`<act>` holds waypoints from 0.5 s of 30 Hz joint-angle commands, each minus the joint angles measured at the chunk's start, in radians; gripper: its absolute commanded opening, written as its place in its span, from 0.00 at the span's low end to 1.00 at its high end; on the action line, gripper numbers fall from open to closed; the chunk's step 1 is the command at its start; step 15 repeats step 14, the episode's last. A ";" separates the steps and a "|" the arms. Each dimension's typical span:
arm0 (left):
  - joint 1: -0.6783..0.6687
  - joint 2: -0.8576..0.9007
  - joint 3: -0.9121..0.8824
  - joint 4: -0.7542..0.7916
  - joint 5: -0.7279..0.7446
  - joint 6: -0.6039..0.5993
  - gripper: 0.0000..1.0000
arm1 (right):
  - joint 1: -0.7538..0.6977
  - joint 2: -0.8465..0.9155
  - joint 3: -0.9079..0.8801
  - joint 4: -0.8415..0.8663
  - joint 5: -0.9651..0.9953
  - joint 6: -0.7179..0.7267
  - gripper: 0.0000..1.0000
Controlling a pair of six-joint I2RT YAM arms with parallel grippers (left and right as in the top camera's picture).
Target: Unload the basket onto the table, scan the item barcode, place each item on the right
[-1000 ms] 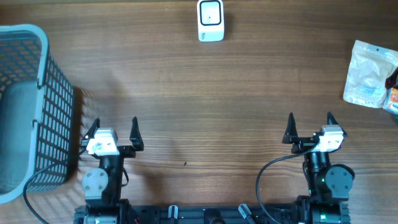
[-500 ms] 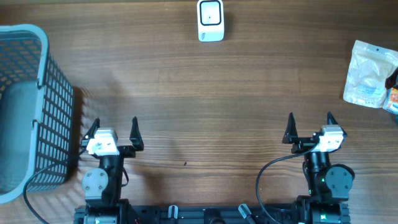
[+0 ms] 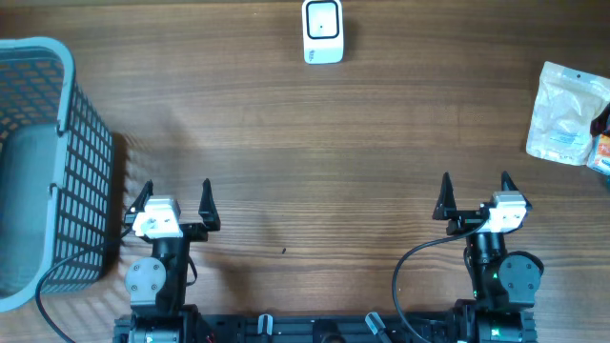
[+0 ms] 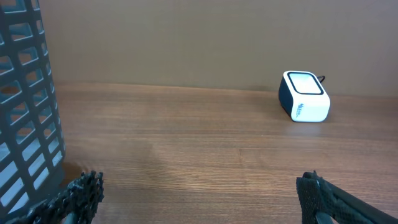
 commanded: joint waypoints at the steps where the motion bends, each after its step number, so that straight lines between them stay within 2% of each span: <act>1: 0.008 -0.011 -0.009 0.003 0.002 0.019 1.00 | -0.005 -0.007 -0.002 0.003 0.010 -0.002 1.00; 15: 0.008 -0.011 -0.009 0.003 0.002 0.019 1.00 | -0.005 -0.002 -0.002 0.003 0.010 -0.002 1.00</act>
